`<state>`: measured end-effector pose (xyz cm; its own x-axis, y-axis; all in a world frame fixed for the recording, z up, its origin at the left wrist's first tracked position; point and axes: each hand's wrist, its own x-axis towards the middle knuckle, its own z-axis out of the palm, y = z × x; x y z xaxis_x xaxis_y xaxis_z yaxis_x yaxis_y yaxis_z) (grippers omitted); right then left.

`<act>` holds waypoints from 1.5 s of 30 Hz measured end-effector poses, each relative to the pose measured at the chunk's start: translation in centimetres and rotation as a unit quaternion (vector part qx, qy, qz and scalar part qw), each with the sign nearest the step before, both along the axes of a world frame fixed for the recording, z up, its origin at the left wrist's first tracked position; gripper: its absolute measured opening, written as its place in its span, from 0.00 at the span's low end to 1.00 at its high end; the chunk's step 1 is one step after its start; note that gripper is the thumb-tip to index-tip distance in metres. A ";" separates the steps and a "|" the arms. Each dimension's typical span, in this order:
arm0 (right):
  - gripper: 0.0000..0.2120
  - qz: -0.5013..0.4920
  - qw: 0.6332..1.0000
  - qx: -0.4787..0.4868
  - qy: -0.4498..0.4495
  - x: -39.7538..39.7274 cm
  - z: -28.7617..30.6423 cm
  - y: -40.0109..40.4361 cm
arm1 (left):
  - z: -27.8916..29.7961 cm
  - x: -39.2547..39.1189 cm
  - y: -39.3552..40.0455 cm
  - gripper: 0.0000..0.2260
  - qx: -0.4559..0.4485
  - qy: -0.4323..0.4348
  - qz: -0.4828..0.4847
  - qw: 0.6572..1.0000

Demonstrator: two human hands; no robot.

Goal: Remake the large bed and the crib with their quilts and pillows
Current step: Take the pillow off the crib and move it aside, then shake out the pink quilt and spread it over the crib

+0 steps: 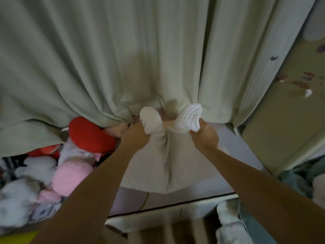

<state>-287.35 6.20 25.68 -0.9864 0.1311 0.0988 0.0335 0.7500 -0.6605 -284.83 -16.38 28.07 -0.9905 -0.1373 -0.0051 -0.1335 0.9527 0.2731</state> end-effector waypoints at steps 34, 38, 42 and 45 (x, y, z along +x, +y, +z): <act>0.27 0.186 0.929 0.185 -0.262 -6.9 -13.8 2.7 | -12.8 -14.1 1.7 0.29 -0.022 -0.329 -0.151 0.932; 0.22 0.063 0.926 0.180 -0.327 1.2 -11.5 8.5 | -10.8 -12.3 8.1 0.23 -0.059 -0.312 -0.304 0.898; 0.07 -0.135 0.953 0.143 -0.232 10.0 -7.5 16.2 | -8.9 -8.5 18.0 0.19 -0.087 -0.287 -0.442 0.845; 0.11 -0.235 0.925 0.096 -0.282 16.8 -4.4 21.3 | -6.8 -4.6 26.0 0.20 -0.086 -0.264 -0.516 0.810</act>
